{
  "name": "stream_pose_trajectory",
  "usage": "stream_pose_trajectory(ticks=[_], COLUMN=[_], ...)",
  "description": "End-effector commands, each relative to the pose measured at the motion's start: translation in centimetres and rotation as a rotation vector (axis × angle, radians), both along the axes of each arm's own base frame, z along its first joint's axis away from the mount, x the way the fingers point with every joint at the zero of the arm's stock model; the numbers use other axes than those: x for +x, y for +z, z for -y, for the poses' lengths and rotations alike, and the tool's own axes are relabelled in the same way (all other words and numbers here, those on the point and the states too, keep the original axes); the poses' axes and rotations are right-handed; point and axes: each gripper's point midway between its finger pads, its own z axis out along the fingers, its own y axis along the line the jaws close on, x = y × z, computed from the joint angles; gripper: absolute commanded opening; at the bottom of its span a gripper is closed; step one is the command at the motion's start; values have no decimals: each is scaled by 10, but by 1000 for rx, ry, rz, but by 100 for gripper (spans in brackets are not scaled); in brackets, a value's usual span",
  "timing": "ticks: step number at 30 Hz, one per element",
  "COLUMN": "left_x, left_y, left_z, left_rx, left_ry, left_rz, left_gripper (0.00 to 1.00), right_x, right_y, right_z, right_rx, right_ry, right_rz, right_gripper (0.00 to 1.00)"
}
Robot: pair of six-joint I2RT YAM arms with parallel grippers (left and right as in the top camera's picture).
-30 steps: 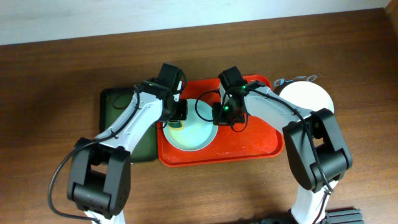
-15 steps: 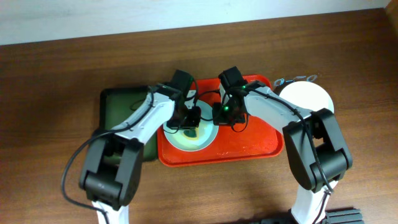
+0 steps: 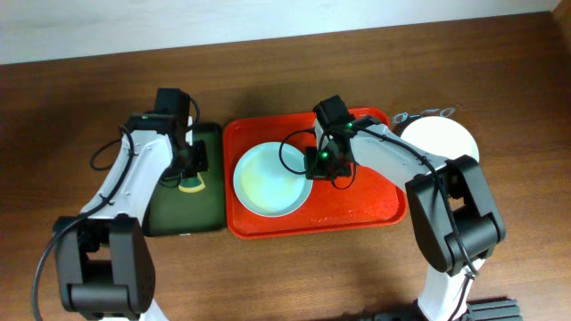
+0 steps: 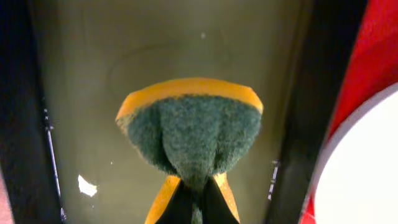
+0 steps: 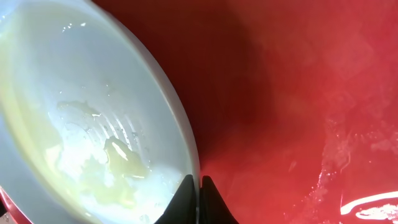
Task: Clean dirty plates on tray and stack at the side
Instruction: 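Return the sponge to the green tray with the left gripper and release, then lift the plate with the right gripper and tilt it over the green tray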
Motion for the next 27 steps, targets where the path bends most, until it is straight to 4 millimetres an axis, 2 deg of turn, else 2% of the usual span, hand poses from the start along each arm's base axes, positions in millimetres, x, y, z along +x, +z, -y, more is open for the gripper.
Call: stream_pose_trajectory(ticks=[1, 4, 5, 6, 8, 9, 11, 13, 14, 16, 17, 18, 20, 22, 24, 27], left_x=[-8, -7, -7, -7, -7, -4, 11, 19, 21, 15, 9, 6, 3, 3, 3, 3], left_y=[-24, -25, -25, -24, -18, -6, 38, 83, 111, 150, 165, 171, 176, 176, 176, 176], left_z=[-9, -8, -9, -10, -12, -13, -21, -40, -57, -88, -101, -109, -117, -118, -118, -118], left_rx=[42, 40, 41, 39, 35, 31, 16, -7, -15, -12, -8, -5, -1, 0, 0, 0], left_ry=[-11, -11, -11, -7, 0, 5, 55, 154, 213, 290, 324, 343, 364, 366, 366, 366], left_rz=[-13, -8, -9, -11, -17, -1, 94, 200, 268, 373, 411, 430, 443, 443, 443, 443], left_gripper=[0, 0, 17, 35, 40, 43, 53, 75, 99, 99, 100, 99, 99, 99, 99, 99], right_x=[0, 2, 2, 1, 2, 2, 1, 1, 1, 1, 2, 2, 2, 0, 4, 9], right_y=[7, 6, 6, 6, 6, 6, 6, 6, 6, 4, 4, 4, 4, 5, 15, 59], right_z=[-4, -1, -2, -1, -2, -2, -2, -2, -2, -2, -4, -7, -14, -12, -8, -7], right_rx=[14, -4, -3, -3, -3, -3, -3, -3, -3, -32, -50, -52, -53, -50, -17, 175], right_ry=[10, 6, 6, 6, 6, 6, 7, 7, 7, 13, 20, 27, 45, 43, 23, 1], right_rz=[16, 22, 22, 22, 23, 22, 22, 22, 22, 34, 48, 57, 75, 62, 56, 23], right_gripper=[4, 4, 5, 10, 21, 28, 31, 31, 31, 31, 30, 26, 4, 4, 4, 4])
